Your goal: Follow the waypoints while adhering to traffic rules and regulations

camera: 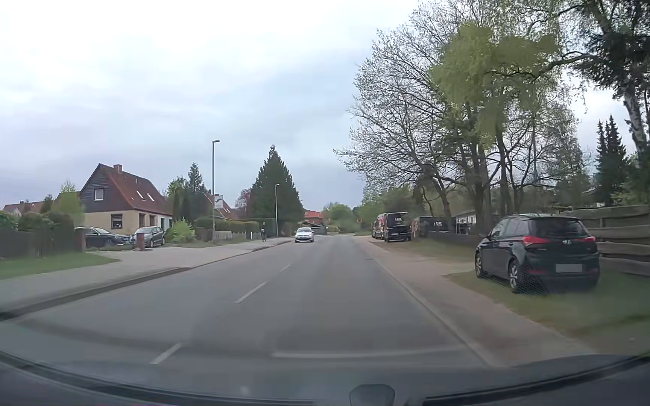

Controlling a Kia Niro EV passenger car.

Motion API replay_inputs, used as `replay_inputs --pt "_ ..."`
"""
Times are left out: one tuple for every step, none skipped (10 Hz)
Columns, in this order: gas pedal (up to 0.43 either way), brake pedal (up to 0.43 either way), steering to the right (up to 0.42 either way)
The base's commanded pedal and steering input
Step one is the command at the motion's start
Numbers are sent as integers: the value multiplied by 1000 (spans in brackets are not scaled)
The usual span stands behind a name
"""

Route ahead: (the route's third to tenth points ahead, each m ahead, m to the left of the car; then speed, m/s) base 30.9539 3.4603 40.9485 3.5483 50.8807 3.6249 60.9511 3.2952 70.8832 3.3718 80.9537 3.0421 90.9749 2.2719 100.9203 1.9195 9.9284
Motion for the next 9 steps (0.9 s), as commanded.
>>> replay_inputs --pt "461 0 -1" --pt "461 0 -1" --pt "449 0 0" --pt "449 0 0" --pt "449 0 0" --pt "449 0 0" --pt "441 0 -2" --pt "441 0 -3" --pt "441 0 -4"
